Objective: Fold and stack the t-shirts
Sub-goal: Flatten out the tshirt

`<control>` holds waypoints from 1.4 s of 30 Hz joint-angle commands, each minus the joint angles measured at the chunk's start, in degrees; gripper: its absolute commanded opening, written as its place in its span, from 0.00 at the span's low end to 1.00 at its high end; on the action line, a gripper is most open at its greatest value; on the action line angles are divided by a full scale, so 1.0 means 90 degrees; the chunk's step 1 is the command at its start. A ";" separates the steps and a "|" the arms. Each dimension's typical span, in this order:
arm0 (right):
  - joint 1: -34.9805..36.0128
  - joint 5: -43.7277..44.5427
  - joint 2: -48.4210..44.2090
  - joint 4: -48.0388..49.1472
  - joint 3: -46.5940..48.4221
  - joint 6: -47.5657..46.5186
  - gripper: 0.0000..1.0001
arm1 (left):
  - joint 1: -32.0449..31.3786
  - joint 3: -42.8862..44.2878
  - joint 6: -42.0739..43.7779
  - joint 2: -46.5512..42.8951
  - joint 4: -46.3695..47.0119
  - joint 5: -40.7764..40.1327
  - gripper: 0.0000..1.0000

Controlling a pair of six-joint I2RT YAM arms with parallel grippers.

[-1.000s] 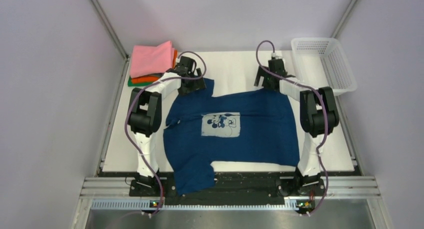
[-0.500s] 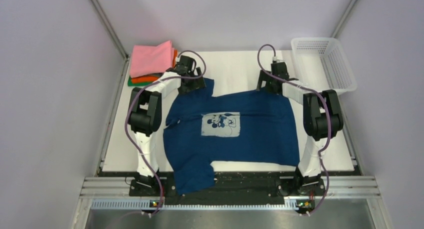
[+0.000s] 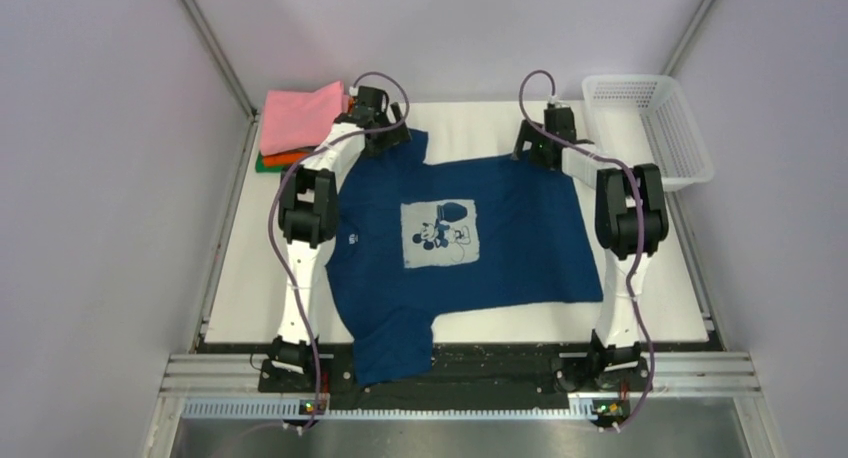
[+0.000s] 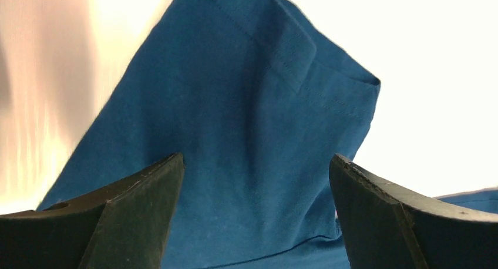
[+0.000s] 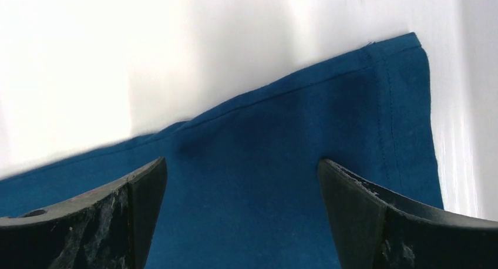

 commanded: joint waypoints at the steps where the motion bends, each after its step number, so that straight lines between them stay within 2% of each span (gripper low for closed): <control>1: -0.0275 -0.0546 0.1004 -0.0347 0.0721 0.0345 0.99 | 0.0399 0.1272 -0.0052 0.1126 -0.0135 0.1035 0.99; 8: -0.0496 -0.0865 0.1812 -0.0550 0.1992 0.0547 0.99 | 0.0653 0.2646 -0.0653 0.2096 0.1228 0.1883 0.99; 13: -0.0536 -0.0696 0.1807 -0.0584 0.2053 0.0645 0.99 | 0.0662 0.3037 -0.0749 0.2334 0.2004 0.1639 0.99; 16: -0.0542 -0.0625 0.1685 -0.0572 0.2151 0.0552 0.99 | 0.0662 0.3251 -0.0694 0.2371 0.2045 0.1597 0.99; 21: -0.0541 -0.0492 0.1223 -0.1143 0.2879 -0.0045 0.99 | 0.0549 0.3303 -0.0344 0.1586 0.1747 0.1434 0.99; 24: -0.0533 -0.0576 0.0444 -0.1224 0.2612 -0.0124 0.99 | 0.0420 0.3023 -0.0068 0.0584 0.1203 0.1211 0.99; 26: -0.0502 -0.0596 -0.0360 -0.1169 0.2038 -0.0168 0.99 | 0.0320 0.2367 0.0014 -0.0355 0.0759 0.1240 0.99; 28: -0.0462 -0.0538 -0.1107 -0.1057 0.1277 -0.0205 0.99 | 0.0114 0.1203 0.0211 -0.1654 0.0316 0.0913 0.99; 32: -0.0323 0.0163 -0.2398 -0.0990 -0.0260 -0.0238 0.99 | -0.0755 -0.1504 0.0629 -0.3864 -0.0337 -0.0739 0.99; 34: -0.0268 0.0364 -0.2938 -0.1133 -0.0967 -0.0158 0.99 | -0.1256 -0.2965 0.0520 -0.4850 -0.0536 -0.1226 0.99; 38: -0.0155 0.0496 -0.4069 -0.1213 -0.2274 0.0042 0.99 | -0.2082 -0.5236 -0.0146 -0.6801 -0.0877 -0.1096 0.99; 42: 0.0056 0.0500 -0.4929 -0.1240 -0.3269 0.0233 0.99 | -0.3124 -0.6703 -0.1064 -0.8181 -0.1597 -0.1084 0.98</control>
